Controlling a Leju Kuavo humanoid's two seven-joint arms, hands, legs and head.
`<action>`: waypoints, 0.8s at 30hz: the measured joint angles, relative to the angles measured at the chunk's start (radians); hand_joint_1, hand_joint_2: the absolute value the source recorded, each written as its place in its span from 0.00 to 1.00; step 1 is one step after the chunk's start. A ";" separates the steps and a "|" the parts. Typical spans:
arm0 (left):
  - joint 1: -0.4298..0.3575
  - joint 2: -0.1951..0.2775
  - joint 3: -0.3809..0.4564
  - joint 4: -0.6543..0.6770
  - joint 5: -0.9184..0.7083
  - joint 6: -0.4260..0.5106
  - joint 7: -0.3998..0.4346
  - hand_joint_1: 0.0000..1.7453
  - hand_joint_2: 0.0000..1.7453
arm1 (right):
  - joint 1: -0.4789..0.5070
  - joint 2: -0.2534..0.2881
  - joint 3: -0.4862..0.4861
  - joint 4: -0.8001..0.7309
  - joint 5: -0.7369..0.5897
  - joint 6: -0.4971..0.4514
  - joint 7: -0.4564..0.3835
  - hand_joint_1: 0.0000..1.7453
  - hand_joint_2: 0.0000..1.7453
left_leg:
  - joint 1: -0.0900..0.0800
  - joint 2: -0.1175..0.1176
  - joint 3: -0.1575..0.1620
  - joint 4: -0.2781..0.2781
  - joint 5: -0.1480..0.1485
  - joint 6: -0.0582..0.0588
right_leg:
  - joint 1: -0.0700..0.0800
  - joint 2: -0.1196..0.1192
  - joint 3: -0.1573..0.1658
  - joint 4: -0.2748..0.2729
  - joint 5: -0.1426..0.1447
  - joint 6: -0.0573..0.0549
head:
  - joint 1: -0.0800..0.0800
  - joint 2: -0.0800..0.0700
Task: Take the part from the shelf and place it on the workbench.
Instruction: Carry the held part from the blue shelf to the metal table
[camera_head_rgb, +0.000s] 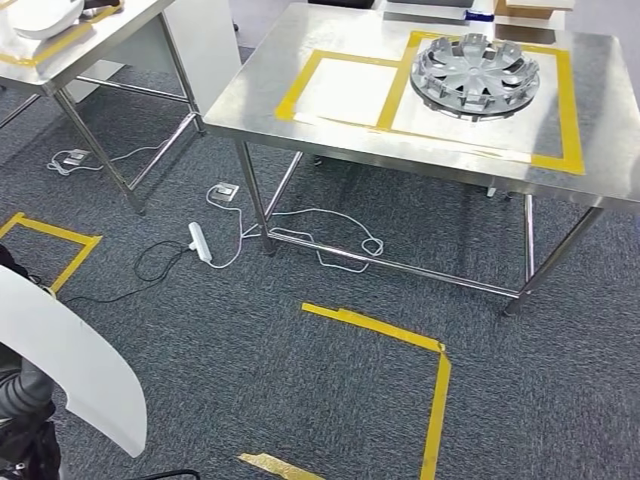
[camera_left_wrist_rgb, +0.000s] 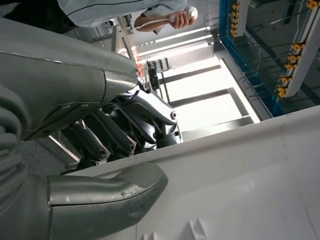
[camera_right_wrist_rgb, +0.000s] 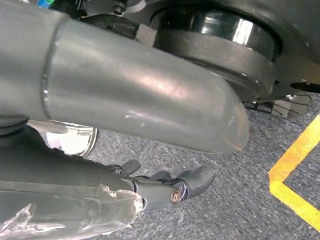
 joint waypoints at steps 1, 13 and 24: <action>0.001 0.000 0.000 0.000 0.000 0.000 0.000 0.94 1.00 | 0.000 0.000 0.000 0.000 0.000 0.000 0.001 0.00 0.00 | 0.000 0.000 -0.013 0.026 0.001 0.000 | 0.001 -0.001 0.001 0.000 -0.001 -0.001 | 0.000 0.000; 0.000 0.000 0.000 0.000 -0.003 -0.003 0.002 0.94 1.00 | -0.003 0.001 0.001 0.001 0.000 0.000 0.005 0.00 0.00 | -0.001 0.005 0.109 -0.256 0.136 0.048 | 0.004 0.000 -0.057 0.121 -0.079 0.039 | 0.006 0.000; 0.000 -0.001 0.000 0.000 -0.003 -0.004 0.002 0.94 1.00 | -0.004 0.001 0.006 0.003 -0.005 0.000 0.006 0.00 0.00 | -0.009 0.000 0.117 -0.252 0.126 0.028 | 0.007 0.005 -0.013 0.007 0.003 0.023 | 0.006 0.000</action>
